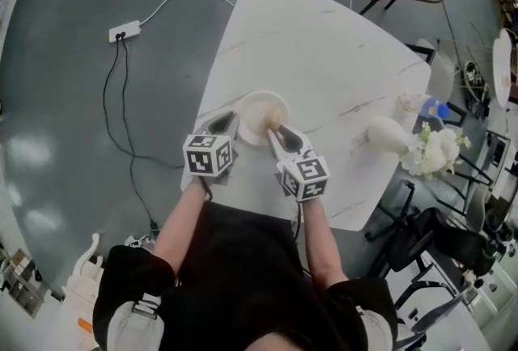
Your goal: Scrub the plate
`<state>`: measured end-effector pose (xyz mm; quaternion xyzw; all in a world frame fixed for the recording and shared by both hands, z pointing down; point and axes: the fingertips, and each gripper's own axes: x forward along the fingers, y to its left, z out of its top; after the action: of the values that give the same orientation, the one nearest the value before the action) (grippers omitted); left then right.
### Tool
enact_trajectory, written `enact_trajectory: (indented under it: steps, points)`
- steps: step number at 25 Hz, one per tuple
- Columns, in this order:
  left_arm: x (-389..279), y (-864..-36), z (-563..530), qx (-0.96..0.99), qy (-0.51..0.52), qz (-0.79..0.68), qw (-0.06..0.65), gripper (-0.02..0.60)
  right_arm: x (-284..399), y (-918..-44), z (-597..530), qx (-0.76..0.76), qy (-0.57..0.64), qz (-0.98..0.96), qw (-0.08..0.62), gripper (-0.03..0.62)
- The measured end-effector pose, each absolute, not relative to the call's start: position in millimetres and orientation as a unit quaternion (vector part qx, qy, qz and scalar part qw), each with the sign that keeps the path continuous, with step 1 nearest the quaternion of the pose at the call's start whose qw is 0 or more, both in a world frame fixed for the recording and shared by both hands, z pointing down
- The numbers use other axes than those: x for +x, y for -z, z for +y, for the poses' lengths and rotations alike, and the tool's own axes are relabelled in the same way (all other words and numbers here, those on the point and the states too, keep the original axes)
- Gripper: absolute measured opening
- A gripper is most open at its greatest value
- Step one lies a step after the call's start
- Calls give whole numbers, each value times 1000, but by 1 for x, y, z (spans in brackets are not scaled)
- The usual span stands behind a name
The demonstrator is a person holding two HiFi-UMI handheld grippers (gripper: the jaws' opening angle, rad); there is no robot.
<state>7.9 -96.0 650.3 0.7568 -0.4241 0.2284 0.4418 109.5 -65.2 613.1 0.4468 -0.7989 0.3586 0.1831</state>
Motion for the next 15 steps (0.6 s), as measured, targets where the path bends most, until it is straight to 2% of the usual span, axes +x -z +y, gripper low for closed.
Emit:
enact_trajectory:
  steps: [15]
  points:
    - [9, -652, -96, 758, -233, -421, 440, 40, 159, -620, -50, 483, -369, -771, 189, 94]
